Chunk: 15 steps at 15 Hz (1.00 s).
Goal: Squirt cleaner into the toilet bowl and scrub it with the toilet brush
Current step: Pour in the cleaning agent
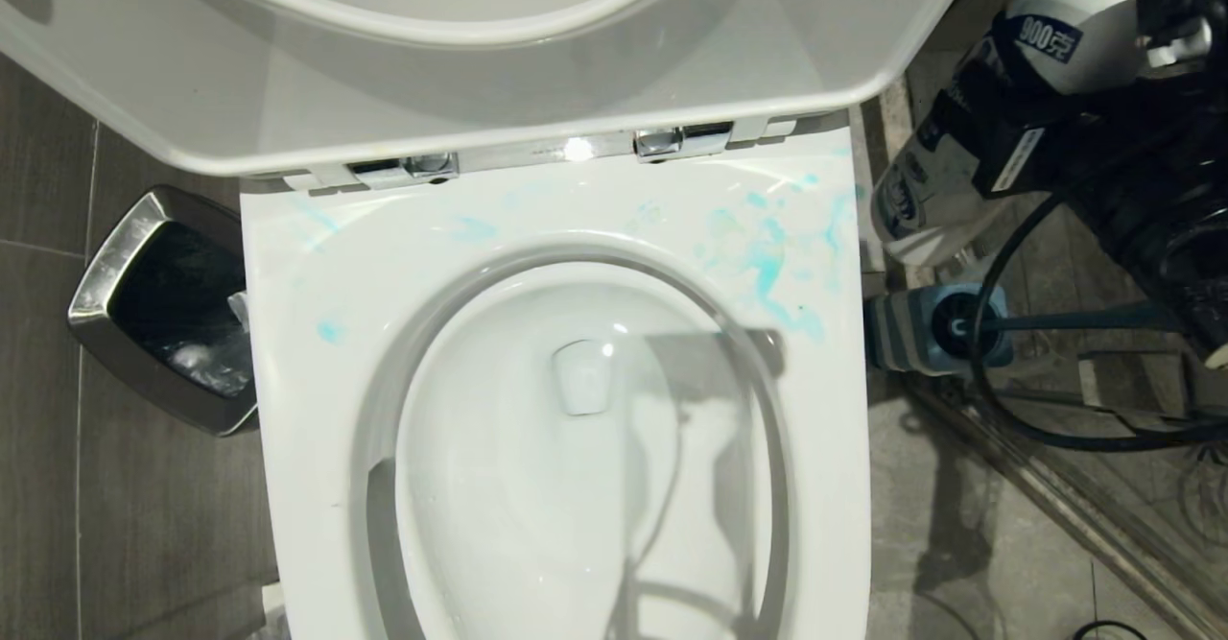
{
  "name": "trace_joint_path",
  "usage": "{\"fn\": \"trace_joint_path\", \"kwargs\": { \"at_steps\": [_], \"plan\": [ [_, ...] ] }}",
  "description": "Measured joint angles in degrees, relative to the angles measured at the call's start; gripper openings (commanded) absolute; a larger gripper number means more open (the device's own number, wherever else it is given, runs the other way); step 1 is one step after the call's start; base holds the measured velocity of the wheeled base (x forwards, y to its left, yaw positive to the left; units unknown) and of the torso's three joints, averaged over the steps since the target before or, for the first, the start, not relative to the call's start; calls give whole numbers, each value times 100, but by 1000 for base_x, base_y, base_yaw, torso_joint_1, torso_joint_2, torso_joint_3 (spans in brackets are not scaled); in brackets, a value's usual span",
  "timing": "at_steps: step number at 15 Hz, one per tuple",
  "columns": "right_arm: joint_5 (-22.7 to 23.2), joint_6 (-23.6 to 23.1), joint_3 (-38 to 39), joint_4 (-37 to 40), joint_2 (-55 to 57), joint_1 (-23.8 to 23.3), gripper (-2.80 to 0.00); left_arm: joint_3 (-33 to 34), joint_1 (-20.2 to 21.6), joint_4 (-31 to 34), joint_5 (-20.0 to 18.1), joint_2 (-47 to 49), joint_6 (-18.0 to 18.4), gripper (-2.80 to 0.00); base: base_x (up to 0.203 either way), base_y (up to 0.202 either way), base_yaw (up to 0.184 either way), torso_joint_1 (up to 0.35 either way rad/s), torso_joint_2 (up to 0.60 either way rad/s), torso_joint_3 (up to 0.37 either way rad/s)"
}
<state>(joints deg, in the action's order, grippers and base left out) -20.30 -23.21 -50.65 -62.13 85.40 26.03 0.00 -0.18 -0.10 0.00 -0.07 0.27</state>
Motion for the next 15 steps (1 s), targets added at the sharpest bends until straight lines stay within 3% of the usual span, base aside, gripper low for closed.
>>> {"fn": "trace_joint_path", "kwargs": {
  "at_steps": [4, 15],
  "plan": [
    [-838, -123, 5, 66, -343, 410, -280, 0, 0, 0, 0, 0, 0, -280, 0, 0, 0, 0, 0, 0],
    [-766, -620, 871, 80, -1263, 859, -280, 0, 0, 3, 0, 0, 2, -280, 0, 0, 0, 0, 0, 0]
  ]
}}
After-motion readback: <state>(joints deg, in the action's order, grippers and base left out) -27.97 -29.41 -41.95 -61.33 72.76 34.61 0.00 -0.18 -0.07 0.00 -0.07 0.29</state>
